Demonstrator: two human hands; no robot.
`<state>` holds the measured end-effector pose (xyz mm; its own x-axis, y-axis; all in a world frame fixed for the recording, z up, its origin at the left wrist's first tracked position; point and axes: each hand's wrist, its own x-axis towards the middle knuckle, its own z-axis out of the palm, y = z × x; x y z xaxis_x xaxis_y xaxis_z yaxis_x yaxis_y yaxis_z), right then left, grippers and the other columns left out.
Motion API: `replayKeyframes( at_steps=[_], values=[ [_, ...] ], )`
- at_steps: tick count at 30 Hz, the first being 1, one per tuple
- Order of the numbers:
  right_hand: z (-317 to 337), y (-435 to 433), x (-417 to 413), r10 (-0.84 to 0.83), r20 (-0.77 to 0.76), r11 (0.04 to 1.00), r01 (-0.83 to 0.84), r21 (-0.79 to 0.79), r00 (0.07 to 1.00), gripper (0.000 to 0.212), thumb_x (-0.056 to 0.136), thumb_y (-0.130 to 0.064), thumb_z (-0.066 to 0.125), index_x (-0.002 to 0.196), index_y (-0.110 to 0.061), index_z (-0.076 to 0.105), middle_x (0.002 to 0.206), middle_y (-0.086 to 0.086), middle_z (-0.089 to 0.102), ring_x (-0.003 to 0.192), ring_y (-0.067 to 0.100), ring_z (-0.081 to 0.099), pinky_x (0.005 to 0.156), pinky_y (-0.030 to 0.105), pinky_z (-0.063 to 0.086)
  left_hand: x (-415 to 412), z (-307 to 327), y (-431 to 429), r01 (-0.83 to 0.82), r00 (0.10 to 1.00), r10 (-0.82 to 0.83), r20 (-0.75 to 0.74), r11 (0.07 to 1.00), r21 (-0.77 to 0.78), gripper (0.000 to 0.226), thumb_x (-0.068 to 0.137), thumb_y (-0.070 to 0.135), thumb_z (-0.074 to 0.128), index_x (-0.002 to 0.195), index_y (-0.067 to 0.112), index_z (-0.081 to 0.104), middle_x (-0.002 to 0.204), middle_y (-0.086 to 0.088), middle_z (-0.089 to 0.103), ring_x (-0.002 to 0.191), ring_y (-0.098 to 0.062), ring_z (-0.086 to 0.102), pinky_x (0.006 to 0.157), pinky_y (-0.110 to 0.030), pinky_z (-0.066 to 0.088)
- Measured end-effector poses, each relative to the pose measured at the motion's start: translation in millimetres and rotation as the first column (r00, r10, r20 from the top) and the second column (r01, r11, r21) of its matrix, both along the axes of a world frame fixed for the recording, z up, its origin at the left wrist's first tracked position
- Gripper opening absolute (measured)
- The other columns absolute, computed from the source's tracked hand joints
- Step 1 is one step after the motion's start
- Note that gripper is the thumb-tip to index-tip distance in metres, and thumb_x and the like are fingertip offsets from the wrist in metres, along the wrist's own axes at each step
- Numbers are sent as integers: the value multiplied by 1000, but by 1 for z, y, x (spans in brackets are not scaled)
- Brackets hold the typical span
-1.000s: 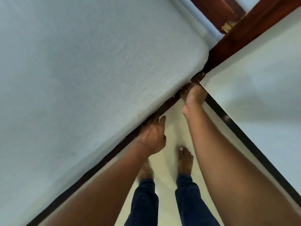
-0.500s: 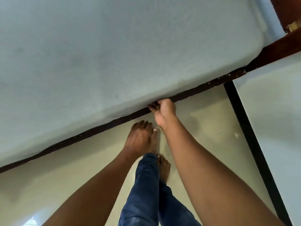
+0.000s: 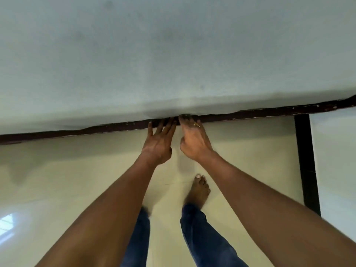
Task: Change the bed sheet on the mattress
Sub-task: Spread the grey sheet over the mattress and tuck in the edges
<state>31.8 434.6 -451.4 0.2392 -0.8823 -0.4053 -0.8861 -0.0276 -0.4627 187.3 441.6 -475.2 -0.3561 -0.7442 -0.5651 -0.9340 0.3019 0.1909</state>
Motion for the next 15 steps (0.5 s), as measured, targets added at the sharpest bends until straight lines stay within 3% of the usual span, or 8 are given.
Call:
replayKeyframes(
  at_steps=[2, 5, 6, 8, 10, 12, 15],
  values=[
    [-12, -12, 8, 182, -234, 981, -162, 103, 955, 84, 92, -24, 58, 162, -13, 13, 168, 7, 22, 155, 25, 17, 126, 56, 9, 21, 0, 20, -87, 995, 86, -45, 996, -31, 85, 91, 18, 54, 161, 13, 7, 170, -6, 4, 156, -28, 0, 124, -58, 7],
    [-23, -13, 19, 240, -382, 961, -163, 224, 892, 91, 97, -38, 54, 163, -17, -5, 171, 2, 0, 158, 22, -1, 125, 59, -1, 64, 8, 51, -178, 978, 166, -129, 980, -86, 69, 87, 12, 59, 152, 9, 37, 158, -13, 40, 149, -33, 31, 122, -54, 24],
    [-21, -11, 23, 234, -429, 964, -150, 220, 873, 89, 97, -39, 53, 163, -16, -2, 171, 4, 3, 158, 23, 1, 125, 59, -1, 78, 11, 60, -213, 969, 199, -145, 973, -93, 62, 86, 11, 60, 147, 9, 46, 147, -13, 53, 141, -33, 43, 119, -52, 31],
    [-8, -6, 42, 177, -496, 981, -111, 160, 850, 75, 95, -36, 52, 159, -11, 21, 165, 10, 25, 153, 28, 21, 125, 56, 7, 113, 17, 76, -304, 945, 286, -159, 947, -102, 51, 82, 8, 60, 133, 9, 60, 115, -10, 70, 114, -31, 62, 107, -47, 44],
    [7, 1, 77, 95, -457, 995, -64, 82, 885, 53, 92, -28, 51, 141, -10, 49, 146, 13, 51, 134, 31, 49, 120, 48, 28, 153, 25, 85, -365, 926, 349, -140, 925, -108, 45, 79, 7, 57, 123, 9, 66, 94, -7, 72, 95, -29, 66, 95, -43, 49],
    [15, 10, 116, 166, -305, 986, -156, 57, 938, 47, 90, -22, 52, 136, -11, 53, 138, 13, 58, 124, 31, 57, 115, 43, 37, 189, 27, 88, -371, 927, 358, -114, 920, -129, 42, 77, 6, 58, 119, 7, 67, 95, -9, 72, 96, -30, 65, 94, -44, 49],
    [6, 8, 189, 415, -94, 910, -414, 37, 905, 76, 93, -22, 55, 161, -15, 20, 167, 6, 25, 154, 23, 23, 126, 48, 17, 241, 25, 85, -339, 941, 329, -80, 913, -227, 46, 78, 8, 60, 123, 2, 62, 115, -16, 68, 114, -35, 59, 99, -49, 45]
  ],
)
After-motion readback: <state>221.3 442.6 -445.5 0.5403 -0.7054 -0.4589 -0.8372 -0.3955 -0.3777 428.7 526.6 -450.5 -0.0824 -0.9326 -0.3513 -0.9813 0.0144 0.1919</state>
